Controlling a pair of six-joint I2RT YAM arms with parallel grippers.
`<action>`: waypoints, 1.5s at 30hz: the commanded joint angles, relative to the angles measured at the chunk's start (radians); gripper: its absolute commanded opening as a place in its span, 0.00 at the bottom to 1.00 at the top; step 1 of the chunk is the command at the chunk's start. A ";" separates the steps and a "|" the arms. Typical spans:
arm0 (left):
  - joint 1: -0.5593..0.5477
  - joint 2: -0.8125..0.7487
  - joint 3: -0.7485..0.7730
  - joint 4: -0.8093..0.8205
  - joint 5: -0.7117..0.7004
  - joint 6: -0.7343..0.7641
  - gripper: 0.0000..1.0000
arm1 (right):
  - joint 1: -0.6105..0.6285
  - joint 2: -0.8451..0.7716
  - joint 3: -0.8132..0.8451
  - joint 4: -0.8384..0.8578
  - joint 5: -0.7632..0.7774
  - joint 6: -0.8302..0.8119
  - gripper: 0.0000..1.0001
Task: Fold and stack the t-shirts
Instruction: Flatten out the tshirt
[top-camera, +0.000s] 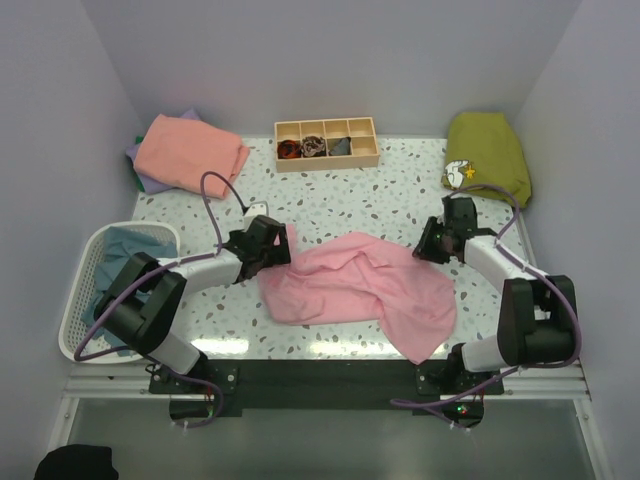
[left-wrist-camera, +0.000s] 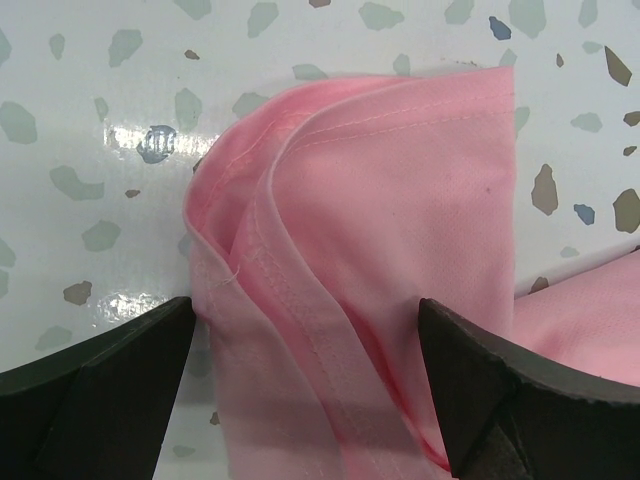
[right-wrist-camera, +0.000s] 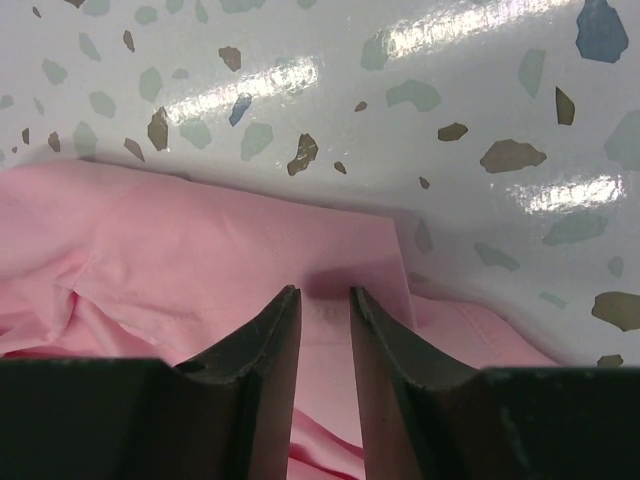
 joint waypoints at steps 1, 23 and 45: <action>0.008 0.021 -0.010 0.012 0.034 0.009 0.98 | -0.013 -0.017 0.004 0.026 -0.041 -0.007 0.35; 0.008 -0.007 -0.014 0.007 0.046 0.012 0.98 | -0.018 0.018 -0.049 0.073 -0.036 0.003 0.38; 0.008 -0.359 0.038 -0.183 -0.081 0.032 1.00 | -0.018 -0.568 0.359 -0.269 0.002 -0.095 0.00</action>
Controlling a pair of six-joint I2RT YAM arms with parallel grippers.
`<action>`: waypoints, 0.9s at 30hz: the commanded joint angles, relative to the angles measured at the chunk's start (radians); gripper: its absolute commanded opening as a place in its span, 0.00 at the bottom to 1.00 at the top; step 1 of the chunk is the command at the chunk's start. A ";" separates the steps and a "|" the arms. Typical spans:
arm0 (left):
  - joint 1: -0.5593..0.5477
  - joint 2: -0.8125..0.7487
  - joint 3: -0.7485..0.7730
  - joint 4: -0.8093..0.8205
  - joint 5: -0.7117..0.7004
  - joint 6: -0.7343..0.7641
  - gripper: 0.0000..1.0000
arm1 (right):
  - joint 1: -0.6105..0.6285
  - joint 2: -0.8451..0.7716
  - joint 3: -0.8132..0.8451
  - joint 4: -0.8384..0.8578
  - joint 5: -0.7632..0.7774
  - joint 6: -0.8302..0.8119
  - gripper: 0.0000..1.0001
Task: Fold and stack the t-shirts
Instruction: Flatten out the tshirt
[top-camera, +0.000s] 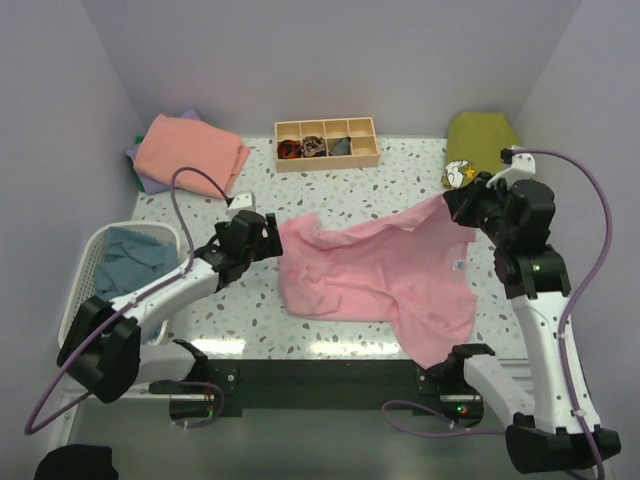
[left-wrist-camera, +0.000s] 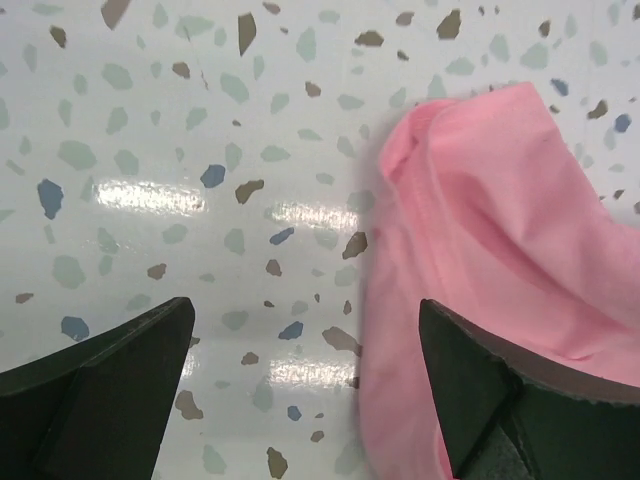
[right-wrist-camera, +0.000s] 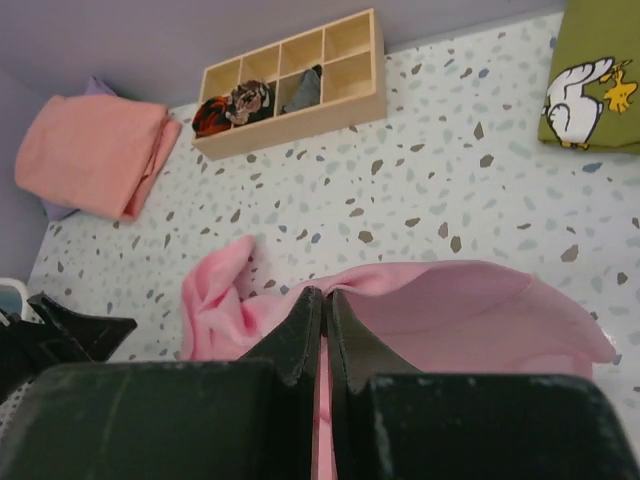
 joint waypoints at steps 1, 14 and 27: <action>0.007 -0.113 0.029 -0.037 -0.068 0.018 1.00 | -0.006 -0.037 0.060 -0.101 0.040 -0.024 0.00; 0.005 0.236 0.111 0.378 0.251 0.141 0.98 | -0.006 -0.042 0.061 -0.121 -0.004 -0.026 0.00; 0.005 0.505 0.306 0.549 0.342 0.207 1.00 | -0.006 -0.022 0.015 -0.108 -0.011 -0.030 0.00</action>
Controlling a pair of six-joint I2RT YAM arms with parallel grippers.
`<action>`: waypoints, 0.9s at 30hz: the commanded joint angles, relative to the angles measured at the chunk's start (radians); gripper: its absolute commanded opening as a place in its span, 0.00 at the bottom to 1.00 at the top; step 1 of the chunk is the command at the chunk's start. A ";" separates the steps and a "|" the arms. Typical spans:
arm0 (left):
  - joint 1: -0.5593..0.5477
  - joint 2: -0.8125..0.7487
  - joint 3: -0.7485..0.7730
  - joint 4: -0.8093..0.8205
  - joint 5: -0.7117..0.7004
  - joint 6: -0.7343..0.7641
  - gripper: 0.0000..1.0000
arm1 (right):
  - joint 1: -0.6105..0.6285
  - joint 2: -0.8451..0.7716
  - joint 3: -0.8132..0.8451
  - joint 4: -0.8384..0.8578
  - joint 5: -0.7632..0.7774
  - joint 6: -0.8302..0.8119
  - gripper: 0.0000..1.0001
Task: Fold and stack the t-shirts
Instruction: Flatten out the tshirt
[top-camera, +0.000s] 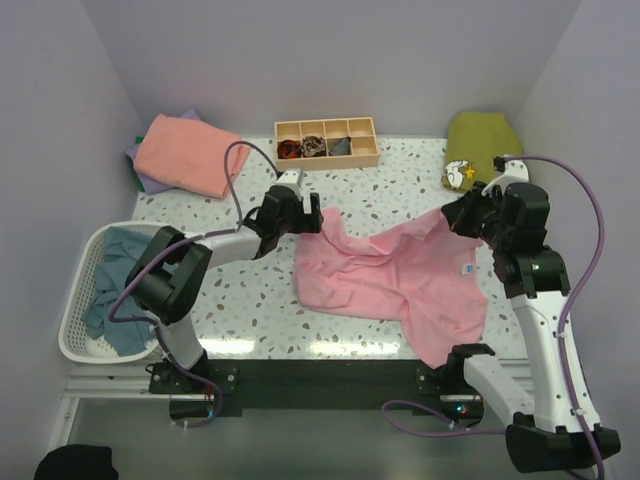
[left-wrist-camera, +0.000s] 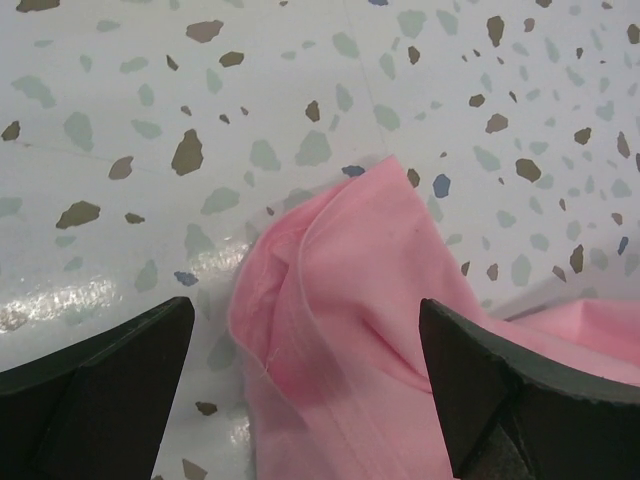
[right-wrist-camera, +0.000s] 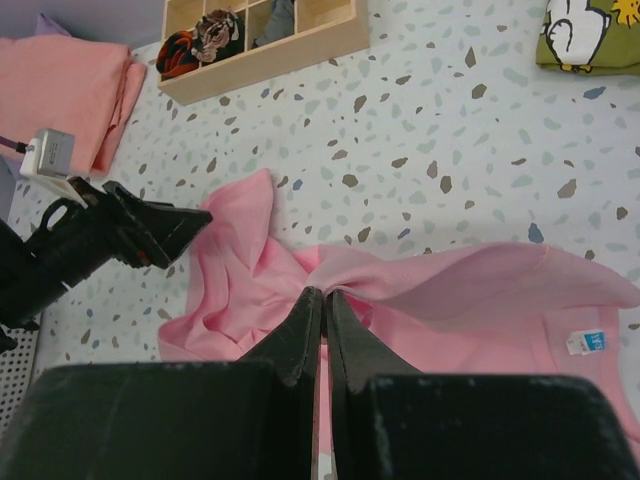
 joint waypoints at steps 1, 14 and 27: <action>0.005 0.043 0.106 0.053 0.064 0.043 1.00 | -0.005 0.007 0.000 0.020 -0.009 -0.021 0.00; 0.005 0.199 0.207 -0.025 0.032 0.114 1.00 | -0.005 0.019 -0.001 0.025 -0.005 -0.027 0.00; 0.005 0.282 0.273 -0.056 0.093 0.157 0.47 | -0.005 0.033 -0.007 0.037 -0.011 -0.021 0.00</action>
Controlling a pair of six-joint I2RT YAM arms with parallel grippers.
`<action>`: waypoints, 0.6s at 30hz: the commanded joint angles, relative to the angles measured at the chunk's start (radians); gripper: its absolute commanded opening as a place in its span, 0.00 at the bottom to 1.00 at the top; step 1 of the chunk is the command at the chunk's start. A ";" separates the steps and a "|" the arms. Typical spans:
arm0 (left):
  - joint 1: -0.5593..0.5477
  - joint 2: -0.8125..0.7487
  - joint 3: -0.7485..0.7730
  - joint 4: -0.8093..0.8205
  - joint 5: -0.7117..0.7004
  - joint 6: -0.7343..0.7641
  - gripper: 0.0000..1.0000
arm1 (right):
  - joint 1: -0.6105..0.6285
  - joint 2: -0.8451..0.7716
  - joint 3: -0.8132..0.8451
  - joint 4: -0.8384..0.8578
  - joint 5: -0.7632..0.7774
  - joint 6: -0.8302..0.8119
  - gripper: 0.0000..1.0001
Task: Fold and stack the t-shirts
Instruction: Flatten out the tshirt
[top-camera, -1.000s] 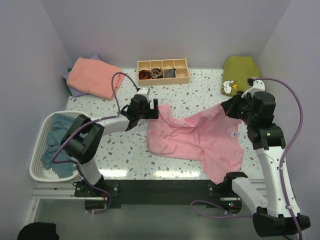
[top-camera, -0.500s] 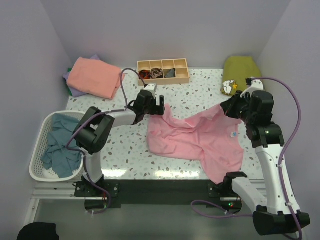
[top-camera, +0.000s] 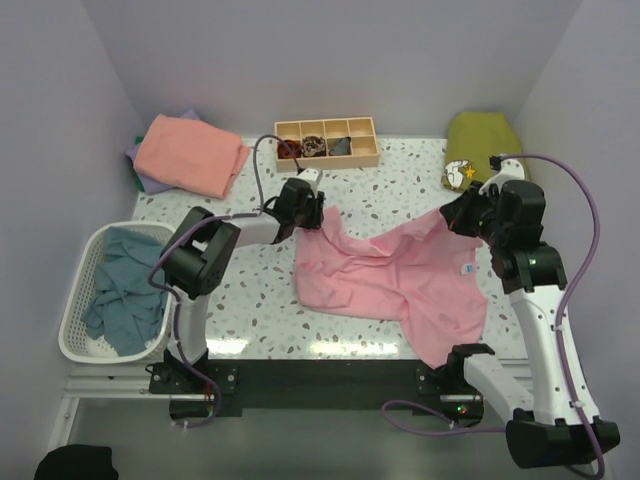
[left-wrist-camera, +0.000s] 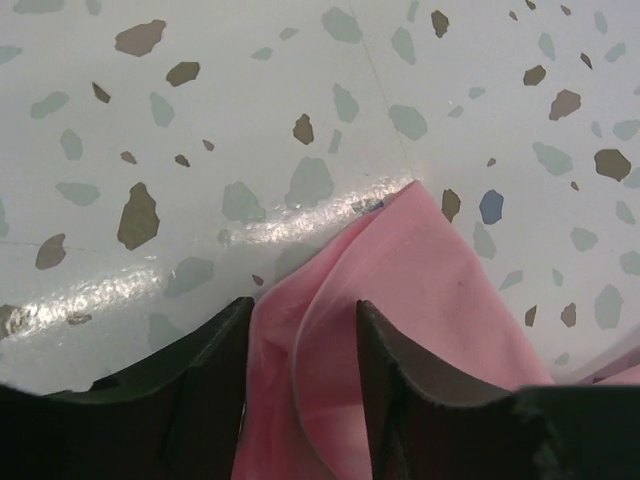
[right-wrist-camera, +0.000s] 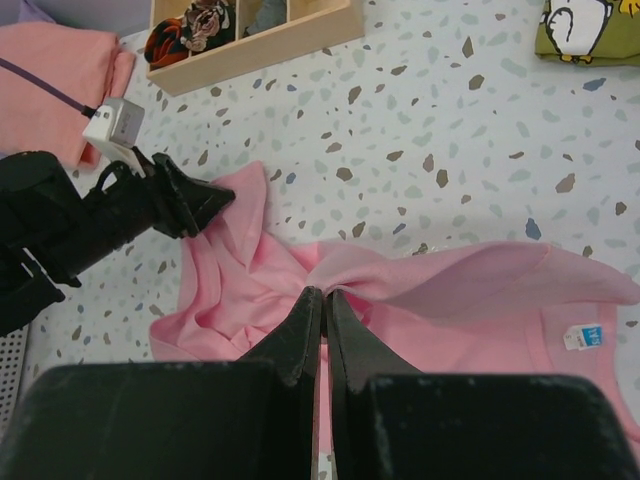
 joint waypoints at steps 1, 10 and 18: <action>0.005 0.037 0.056 -0.008 0.055 0.038 0.26 | -0.005 0.006 -0.005 0.034 -0.010 -0.012 0.00; 0.008 -0.313 0.011 -0.119 -0.069 0.049 0.00 | -0.005 -0.006 0.104 -0.024 0.059 -0.038 0.00; 0.010 -0.914 -0.082 -0.368 -0.252 -0.043 0.00 | -0.005 -0.113 0.251 -0.101 0.096 -0.001 0.00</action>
